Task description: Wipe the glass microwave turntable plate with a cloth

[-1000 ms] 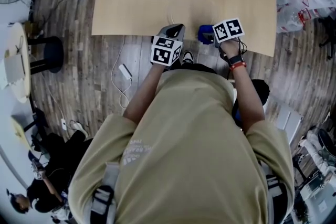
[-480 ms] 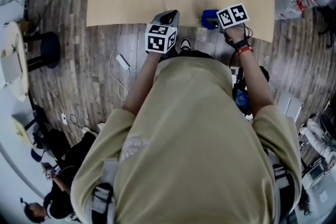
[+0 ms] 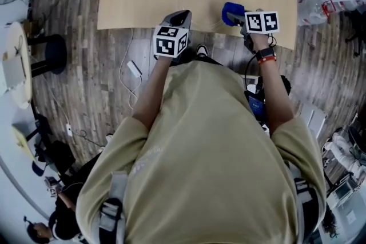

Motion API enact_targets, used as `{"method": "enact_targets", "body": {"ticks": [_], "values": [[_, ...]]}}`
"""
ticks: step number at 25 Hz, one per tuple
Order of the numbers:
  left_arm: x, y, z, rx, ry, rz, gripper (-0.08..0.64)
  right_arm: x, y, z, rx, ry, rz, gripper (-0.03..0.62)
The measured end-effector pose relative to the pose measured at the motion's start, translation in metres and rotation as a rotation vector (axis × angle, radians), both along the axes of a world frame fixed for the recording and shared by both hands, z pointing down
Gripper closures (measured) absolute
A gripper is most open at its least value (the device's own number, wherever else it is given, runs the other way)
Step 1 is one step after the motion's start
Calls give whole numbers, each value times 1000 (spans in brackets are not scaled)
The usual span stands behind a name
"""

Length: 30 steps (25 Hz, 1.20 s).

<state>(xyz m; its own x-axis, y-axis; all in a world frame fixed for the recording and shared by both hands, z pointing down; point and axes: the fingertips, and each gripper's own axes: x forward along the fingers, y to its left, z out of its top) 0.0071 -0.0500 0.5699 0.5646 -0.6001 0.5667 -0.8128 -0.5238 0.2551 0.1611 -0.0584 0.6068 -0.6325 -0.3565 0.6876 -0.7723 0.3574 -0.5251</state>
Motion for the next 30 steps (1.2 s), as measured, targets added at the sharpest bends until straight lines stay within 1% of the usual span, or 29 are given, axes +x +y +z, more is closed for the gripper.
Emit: {"method": "enact_targets", "body": {"ticks": [5, 9, 13, 20, 22, 24, 25, 27, 30], "values": [[-7, -32, -33, 60, 23, 6, 541, -16, -29, -59, 152, -61, 78, 443], [-20, -60, -65, 121, 46, -19, 541, -25, -51, -106, 291, -67, 112, 443], [-35, -81, -107, 197, 64, -35, 541, -28, -74, -155, 463, -27, 170, 445], [-60, -112, -188, 367, 78, -58, 541, -43, -97, -250, 736, 18, 290, 446], [-62, -117, -212, 418, 86, -63, 541, -43, -98, -279, 854, 55, 329, 459], [-62, -118, -234, 466, 97, -58, 541, -40, -95, -300, 938, 108, 368, 462], [-62, -117, -242, 488, 100, -53, 541, -38, -93, -306, 957, 124, 386, 463], [-61, -118, -253, 519, 100, -47, 541, -36, -92, -312, 963, 135, 414, 465], [-59, -122, -252, 525, 102, -48, 541, -39, -93, -310, 948, 155, 418, 465]]}}
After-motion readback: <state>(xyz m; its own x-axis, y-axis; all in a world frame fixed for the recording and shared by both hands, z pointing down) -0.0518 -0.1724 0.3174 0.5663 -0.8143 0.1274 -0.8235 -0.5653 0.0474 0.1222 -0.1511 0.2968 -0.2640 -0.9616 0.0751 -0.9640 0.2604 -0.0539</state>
